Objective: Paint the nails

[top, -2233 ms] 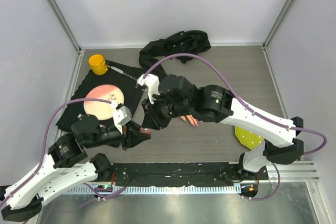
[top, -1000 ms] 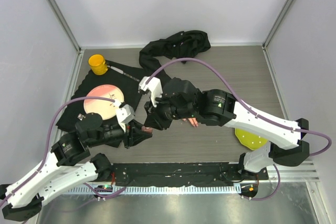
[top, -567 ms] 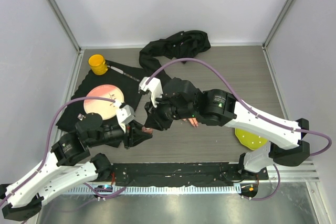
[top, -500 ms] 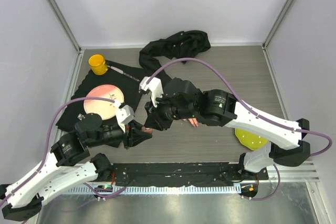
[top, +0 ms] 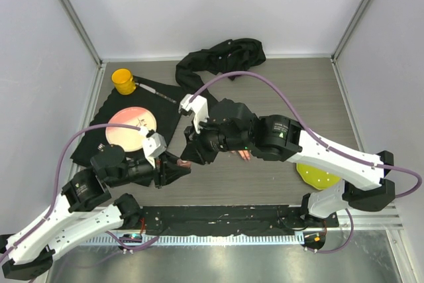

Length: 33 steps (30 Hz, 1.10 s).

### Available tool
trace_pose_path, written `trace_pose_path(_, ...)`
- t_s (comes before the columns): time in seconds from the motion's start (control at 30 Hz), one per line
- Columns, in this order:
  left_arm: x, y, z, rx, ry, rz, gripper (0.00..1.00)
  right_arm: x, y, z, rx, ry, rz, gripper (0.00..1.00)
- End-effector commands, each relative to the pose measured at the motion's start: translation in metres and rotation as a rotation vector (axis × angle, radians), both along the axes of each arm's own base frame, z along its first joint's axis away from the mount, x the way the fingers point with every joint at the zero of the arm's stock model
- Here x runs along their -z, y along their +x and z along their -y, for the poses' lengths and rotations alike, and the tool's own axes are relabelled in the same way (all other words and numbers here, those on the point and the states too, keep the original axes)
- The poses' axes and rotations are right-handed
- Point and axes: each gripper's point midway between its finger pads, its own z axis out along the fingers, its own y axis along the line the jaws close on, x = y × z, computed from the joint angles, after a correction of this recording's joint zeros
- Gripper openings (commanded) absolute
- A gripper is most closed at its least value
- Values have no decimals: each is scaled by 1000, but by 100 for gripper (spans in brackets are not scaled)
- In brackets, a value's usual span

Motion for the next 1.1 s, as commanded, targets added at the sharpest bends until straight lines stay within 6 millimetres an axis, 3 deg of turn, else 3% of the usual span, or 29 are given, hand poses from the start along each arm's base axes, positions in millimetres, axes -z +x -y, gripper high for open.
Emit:
trace_pose_path(0.0, -9, -9, 4, 55, -38, 10, 0, -45, -20, 6, -148, 173, 88, 1)
trace_pose_path(0.17, -18, -52, 14, 314, -85, -24, 0, -26, -79, 8, -599, 212, 146, 1)
trace_pose_path(0.23, -21, -63, 15, 381, -101, -30, 0, -19, -88, 13, -686, 220, 183, 1)
trace_pose_path(0.47, -28, -79, 11, 462, -138, -22, 0, -17, -86, 8, -760, 185, 244, 1)
trace_pose_path(0.63, -24, -67, 11, 387, -117, -12, 0, -17, -77, 2, -682, 163, 215, 1)
trace_pose_path(0.67, -23, -61, 11, 353, -112, -7, 0, -16, -65, 0, -604, 138, 219, 12)
trace_pose_path(0.7, -22, -48, 9, 276, -109, 5, 0, -15, -58, -1, -534, 126, 190, 43)
trace_pose_path(0.77, -21, -35, 4, 186, -101, 32, 0, -20, -37, 1, -378, 118, 192, 61)
trace_pose_path(0.8, -21, -27, 1, 137, -101, 46, 0, -17, -20, 3, -245, 95, 173, 75)
trace_pose_path(0.83, -20, -5, -7, -1, -92, 64, 0, -19, -13, 7, -185, 95, 171, 79)
trace_pose_path(0.93, -24, 12, -23, -132, -93, 109, 0, -29, 7, 18, 2, 127, 145, 86)
trace_pose_path(1.07, -32, 13, -31, -165, -130, 139, 0, -41, 21, 24, 159, 193, 92, 87)
